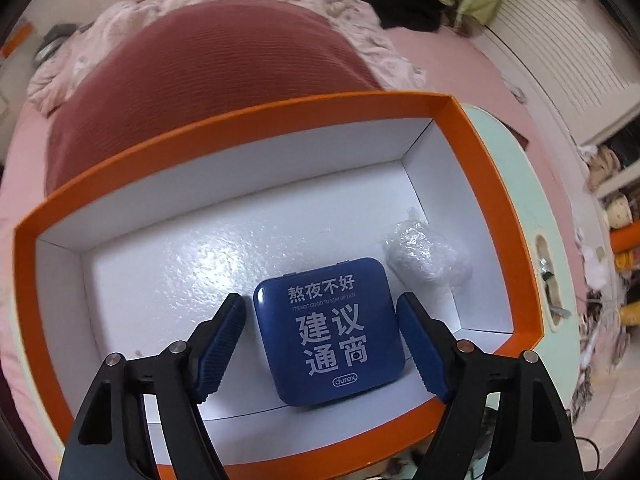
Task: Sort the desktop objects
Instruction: 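Lift the blue tin out with the left gripper and set it before the orange box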
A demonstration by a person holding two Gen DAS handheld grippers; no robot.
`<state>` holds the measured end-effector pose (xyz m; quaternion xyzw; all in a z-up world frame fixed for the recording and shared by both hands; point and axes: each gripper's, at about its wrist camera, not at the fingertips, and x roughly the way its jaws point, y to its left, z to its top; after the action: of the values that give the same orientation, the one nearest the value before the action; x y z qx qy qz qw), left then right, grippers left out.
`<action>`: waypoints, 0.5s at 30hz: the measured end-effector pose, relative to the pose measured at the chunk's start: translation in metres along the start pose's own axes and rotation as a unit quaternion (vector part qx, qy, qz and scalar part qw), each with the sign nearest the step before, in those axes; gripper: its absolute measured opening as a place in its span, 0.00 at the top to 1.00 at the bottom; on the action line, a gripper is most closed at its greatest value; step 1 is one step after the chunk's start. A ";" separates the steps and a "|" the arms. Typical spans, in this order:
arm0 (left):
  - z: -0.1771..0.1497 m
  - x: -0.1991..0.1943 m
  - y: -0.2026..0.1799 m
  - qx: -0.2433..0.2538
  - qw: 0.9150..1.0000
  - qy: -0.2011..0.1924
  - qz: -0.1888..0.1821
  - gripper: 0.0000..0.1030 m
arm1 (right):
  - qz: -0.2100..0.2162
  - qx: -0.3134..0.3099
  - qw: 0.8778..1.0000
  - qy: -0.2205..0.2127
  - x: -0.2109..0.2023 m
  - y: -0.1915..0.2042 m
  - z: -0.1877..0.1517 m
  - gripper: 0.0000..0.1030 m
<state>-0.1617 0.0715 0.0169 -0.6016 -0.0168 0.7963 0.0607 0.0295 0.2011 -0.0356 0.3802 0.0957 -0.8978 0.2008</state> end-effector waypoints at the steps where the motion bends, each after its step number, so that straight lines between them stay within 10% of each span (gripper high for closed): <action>1: 0.001 -0.004 0.004 -0.001 1.000 -0.004 0.011 0.30 | 0.000 0.000 1.000 0.000 0.000 0.000 0.000 0.00; 15: 0.004 0.002 0.023 -0.026 1.000 0.006 -0.011 0.24 | 0.000 -0.001 1.000 -0.001 0.000 0.001 -0.001 0.00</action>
<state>-0.1675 0.0491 0.0138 -0.6077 -0.0434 0.7911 0.0538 0.0303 0.2006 -0.0367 0.3794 0.0963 -0.8980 0.2009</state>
